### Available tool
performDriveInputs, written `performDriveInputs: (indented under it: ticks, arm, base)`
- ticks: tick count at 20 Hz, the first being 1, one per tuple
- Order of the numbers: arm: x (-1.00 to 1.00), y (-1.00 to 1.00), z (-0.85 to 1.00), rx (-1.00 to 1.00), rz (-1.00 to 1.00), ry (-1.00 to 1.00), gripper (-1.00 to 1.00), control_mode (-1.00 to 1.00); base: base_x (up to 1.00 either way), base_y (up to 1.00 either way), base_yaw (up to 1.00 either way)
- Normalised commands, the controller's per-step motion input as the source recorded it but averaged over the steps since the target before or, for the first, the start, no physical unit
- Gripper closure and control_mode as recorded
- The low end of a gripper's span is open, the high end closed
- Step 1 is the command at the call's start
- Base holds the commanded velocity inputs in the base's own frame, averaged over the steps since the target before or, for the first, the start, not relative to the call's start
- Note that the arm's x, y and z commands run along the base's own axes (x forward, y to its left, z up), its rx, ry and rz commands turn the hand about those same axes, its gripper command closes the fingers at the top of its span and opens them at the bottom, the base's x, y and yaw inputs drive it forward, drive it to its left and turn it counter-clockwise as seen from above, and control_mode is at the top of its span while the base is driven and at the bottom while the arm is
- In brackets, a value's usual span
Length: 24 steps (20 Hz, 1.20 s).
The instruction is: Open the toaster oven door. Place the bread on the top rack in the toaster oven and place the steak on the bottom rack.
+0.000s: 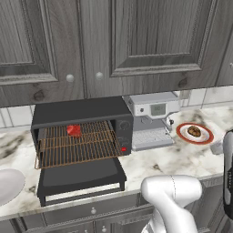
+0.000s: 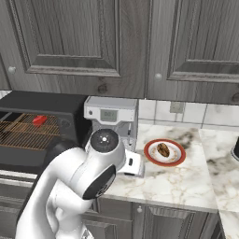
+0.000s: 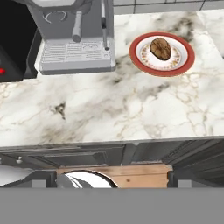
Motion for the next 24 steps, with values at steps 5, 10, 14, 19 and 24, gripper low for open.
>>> performDriveInputs:
  ticks: [5,10,14,19,24]
  arm:
    - [0.32,-0.41,-0.06,0.07,0.0,0.02,-1.0,-1.0]
    - [0.54,-0.3,-0.04,0.0,0.0,0.05,-1.0,-1.0]
    - [0.6,-0.25,-0.14,0.0,0.0,0.03,-1.0,-1.0]
    - [0.49,-0.26,-0.25,0.02,0.0,0.0,-1.0,-1.0]
    - [0.51,-0.13,-0.19,0.06,0.0,0.0,-1.0,-1.0]
  base:
    - [0.0,0.0,0.0]
    - [0.0,0.0,0.0]
    - [0.0,0.0,0.0]
    - [0.0,0.0,0.0]
    - [0.0,0.0,0.0]
